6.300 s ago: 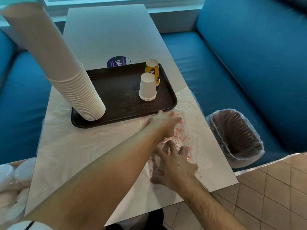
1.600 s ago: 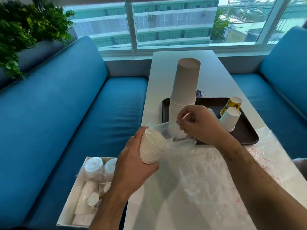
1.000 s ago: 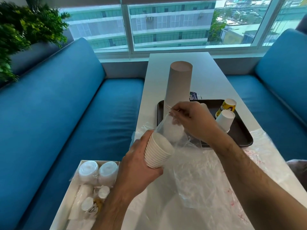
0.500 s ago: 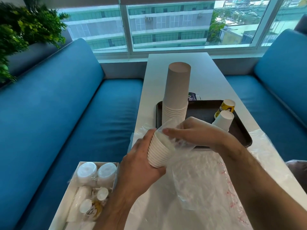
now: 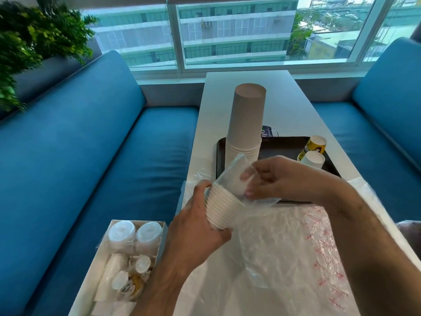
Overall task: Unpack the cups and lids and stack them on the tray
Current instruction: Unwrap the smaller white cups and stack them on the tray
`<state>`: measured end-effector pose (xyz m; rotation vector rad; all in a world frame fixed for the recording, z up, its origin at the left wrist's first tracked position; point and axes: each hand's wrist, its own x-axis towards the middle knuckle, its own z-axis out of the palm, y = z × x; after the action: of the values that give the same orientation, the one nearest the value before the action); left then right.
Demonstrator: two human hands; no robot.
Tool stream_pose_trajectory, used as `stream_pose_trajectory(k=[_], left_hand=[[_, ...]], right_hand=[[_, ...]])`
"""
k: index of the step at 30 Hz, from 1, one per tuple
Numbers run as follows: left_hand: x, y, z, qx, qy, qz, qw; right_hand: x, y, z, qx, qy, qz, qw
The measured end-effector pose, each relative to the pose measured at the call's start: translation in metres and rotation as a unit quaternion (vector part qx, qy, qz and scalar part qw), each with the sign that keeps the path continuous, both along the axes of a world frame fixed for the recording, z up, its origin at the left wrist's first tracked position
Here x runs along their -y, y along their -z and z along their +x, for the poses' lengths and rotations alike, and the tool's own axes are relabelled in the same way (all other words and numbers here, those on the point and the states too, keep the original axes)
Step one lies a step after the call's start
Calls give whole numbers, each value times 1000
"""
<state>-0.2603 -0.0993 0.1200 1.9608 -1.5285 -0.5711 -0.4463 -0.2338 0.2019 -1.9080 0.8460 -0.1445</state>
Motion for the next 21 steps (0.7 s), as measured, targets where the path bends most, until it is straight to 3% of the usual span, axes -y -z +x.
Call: stream_pose_trajectory(k=[2, 5, 7, 10, 12, 16, 21], left_hand=[[1, 0, 1, 4, -8, 5, 1000], [1, -1, 2, 4, -19, 7, 1000], [2, -2, 2, 1, -19, 8, 1000], [1, -4, -1, 3, -15, 11, 1000], [0, -5, -2, 9, -11, 7, 1000], [1, -10, -5, 12, 3, 10, 1000], [3, -11, -8, 22, 10, 28, 999]], right_hand=[[1, 2, -7, -12, -28, -44, 999], [0, -1, -15, 49, -36, -58, 996], [0, -4, -21, 100, -27, -15, 995], [11, 0, -27, 171, 62, 109, 977], [17, 5, -26, 127, 83, 79, 985], [14, 3, -13, -21, -50, -8, 999], [4, 12, 4, -17, -43, -37, 998]])
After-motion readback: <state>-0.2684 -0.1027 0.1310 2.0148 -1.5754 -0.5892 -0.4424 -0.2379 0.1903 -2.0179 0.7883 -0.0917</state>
